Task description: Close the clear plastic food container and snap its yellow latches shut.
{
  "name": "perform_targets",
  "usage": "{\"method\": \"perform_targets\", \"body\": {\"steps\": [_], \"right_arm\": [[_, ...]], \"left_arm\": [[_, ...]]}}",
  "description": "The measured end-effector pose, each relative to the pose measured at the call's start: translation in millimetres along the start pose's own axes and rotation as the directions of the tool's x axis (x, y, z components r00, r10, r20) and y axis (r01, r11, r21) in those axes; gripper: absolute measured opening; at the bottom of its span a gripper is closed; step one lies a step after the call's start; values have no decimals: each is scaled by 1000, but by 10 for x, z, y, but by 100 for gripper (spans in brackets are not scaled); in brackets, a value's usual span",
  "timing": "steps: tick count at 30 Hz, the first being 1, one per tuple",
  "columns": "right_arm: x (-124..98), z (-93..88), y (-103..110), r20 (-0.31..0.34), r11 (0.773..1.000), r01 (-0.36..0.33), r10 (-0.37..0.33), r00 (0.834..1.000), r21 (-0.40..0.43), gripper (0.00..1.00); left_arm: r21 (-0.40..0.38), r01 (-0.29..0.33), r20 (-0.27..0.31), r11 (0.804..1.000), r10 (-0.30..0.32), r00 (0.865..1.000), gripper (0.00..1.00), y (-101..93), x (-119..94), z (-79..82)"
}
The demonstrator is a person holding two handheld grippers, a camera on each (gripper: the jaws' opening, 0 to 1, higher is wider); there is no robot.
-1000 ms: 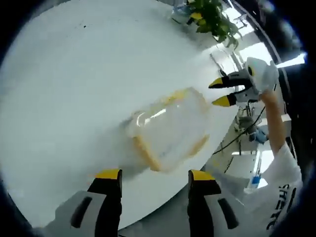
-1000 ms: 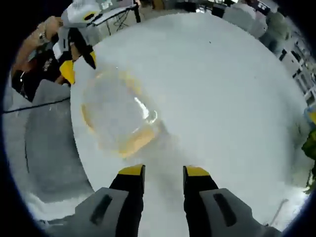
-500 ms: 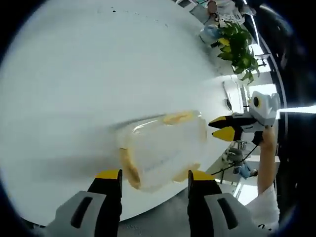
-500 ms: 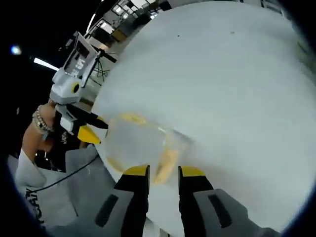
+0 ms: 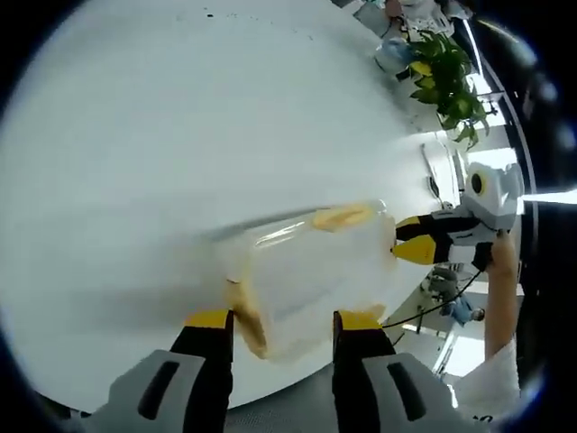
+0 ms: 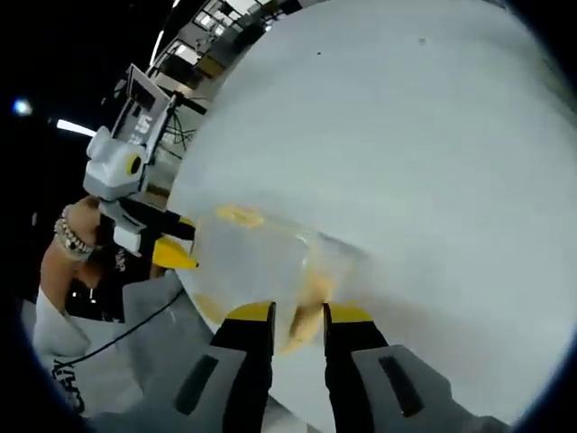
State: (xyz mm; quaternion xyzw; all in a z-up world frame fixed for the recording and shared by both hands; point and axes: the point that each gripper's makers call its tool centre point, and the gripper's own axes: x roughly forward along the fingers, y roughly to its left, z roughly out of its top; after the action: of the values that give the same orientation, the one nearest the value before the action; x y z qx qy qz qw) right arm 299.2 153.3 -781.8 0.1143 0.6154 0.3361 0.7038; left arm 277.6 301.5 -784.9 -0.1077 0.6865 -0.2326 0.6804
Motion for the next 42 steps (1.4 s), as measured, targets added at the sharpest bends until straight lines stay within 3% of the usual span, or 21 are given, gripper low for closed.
{"method": "perform_targets", "body": {"steps": [3, 9, 14, 16, 19, 21, 26, 32, 42], "right_arm": [[2, -4, -1, -2, 1000, -2, 2, 1000, 9, 18], [0, -12, 10, 9, 1000, 0, 0, 1000, -5, 17], [-9, -13, 18, 10, 1000, 11, -11, 1000, -23, 17], [-12, -14, 17, 12, 1000, 15, -15, 1000, -27, 17], [-15, -14, 17, 12, 999, 21, -21, 1000, -29, 17], [-16, -11, 21, 11, 999, 28, -28, 1000, -38, 17], [-21, -8, 21, 10, 998, 44, -43, 999, -52, 16], [-27, -5, 18, 16, 998, 43, -43, 999, -49, 16], [-28, -9, 15, 18, 999, 31, -31, 999, -25, 15]], "left_arm": [[5, -20, -4, 1000, 20, 1000, 33, 27, 16, 6], [3, -35, -13, 999, 35, 999, 44, -57, 136, -11], [16, -54, -31, 998, 55, 998, 44, -35, 102, -17], [21, -70, -34, 997, 70, 997, 44, -40, 89, -24], [104, -140, -68, 985, 148, 987, 48, 56, 29, -73], [108, -156, -55, 982, 163, 985, 51, 74, 11, -55], [79, -136, -37, 988, 139, 990, 39, 48, -14, -22], [72, -125, -39, 989, 129, 991, 32, 1, -6, -16], [91, -143, -66, 986, 149, 987, 31, 8, -2, 0]]}}
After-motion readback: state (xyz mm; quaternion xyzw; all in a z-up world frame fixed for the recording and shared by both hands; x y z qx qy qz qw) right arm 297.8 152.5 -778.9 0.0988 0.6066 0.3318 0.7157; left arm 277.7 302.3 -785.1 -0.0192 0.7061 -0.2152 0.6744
